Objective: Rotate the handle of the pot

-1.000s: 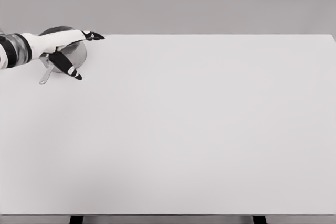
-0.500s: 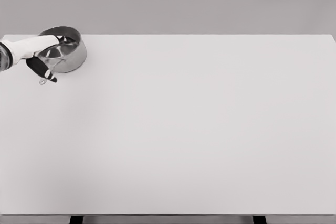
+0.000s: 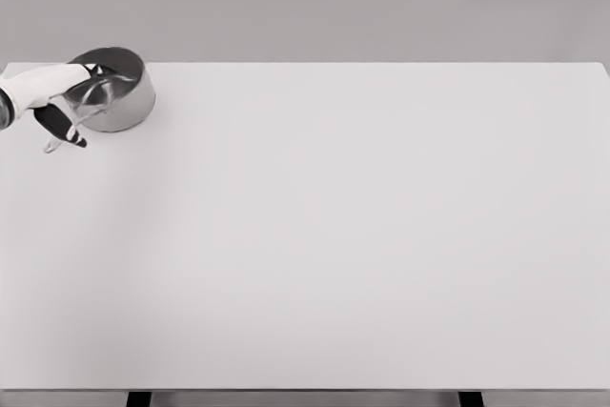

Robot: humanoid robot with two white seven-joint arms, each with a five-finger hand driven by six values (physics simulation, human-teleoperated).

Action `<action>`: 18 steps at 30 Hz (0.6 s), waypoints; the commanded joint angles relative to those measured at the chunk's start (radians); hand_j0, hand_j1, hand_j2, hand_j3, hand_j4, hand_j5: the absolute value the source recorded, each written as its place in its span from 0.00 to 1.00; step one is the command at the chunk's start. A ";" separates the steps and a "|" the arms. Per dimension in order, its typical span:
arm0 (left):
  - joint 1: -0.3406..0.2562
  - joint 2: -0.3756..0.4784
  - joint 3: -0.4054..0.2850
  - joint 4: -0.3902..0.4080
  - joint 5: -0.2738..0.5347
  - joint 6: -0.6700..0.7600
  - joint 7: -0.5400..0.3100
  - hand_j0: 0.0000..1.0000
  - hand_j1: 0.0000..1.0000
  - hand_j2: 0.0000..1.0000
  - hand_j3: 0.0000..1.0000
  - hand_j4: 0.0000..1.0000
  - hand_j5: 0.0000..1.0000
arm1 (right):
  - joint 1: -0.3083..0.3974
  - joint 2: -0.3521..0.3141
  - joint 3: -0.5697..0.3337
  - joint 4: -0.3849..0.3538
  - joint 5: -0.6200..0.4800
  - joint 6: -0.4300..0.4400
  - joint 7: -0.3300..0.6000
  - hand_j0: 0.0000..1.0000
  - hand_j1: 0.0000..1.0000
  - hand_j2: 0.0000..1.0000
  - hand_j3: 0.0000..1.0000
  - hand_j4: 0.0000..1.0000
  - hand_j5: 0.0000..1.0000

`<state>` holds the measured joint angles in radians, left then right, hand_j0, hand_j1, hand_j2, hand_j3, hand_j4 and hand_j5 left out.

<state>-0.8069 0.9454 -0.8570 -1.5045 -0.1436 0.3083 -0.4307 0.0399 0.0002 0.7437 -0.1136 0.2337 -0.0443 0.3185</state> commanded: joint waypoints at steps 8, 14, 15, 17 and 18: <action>0.012 0.003 0.003 0.059 -0.045 -0.001 0.061 1.00 1.00 1.00 1.00 1.00 1.00 | 0.000 0.000 0.000 0.000 -0.001 0.000 0.001 1.00 1.00 1.00 1.00 1.00 1.00; 0.015 0.007 0.003 0.102 -0.065 -0.001 0.106 1.00 1.00 1.00 1.00 1.00 1.00 | 0.000 0.000 0.000 0.000 -0.001 0.000 0.001 1.00 1.00 1.00 1.00 1.00 1.00; 0.020 0.007 0.004 0.113 -0.067 -0.001 0.116 1.00 1.00 1.00 1.00 1.00 1.00 | 0.000 0.000 0.000 0.000 -0.001 0.000 0.001 1.00 1.00 1.00 1.00 1.00 1.00; 0.020 0.007 0.004 0.124 -0.068 -0.001 0.133 1.00 1.00 1.00 1.00 1.00 1.00 | 0.000 0.000 0.000 0.000 -0.001 0.000 0.001 1.00 1.00 1.00 1.00 1.00 1.00; 0.021 0.006 0.004 0.136 -0.079 -0.001 0.135 1.00 1.00 1.00 1.00 1.00 1.00 | 0.000 0.000 0.000 0.000 -0.001 0.000 0.001 1.00 1.00 1.00 1.00 1.00 1.00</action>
<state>-0.7854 0.9506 -0.8541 -1.3860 -0.2094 0.3081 -0.3101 0.0399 0.0002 0.7437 -0.1136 0.2336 -0.0443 0.3186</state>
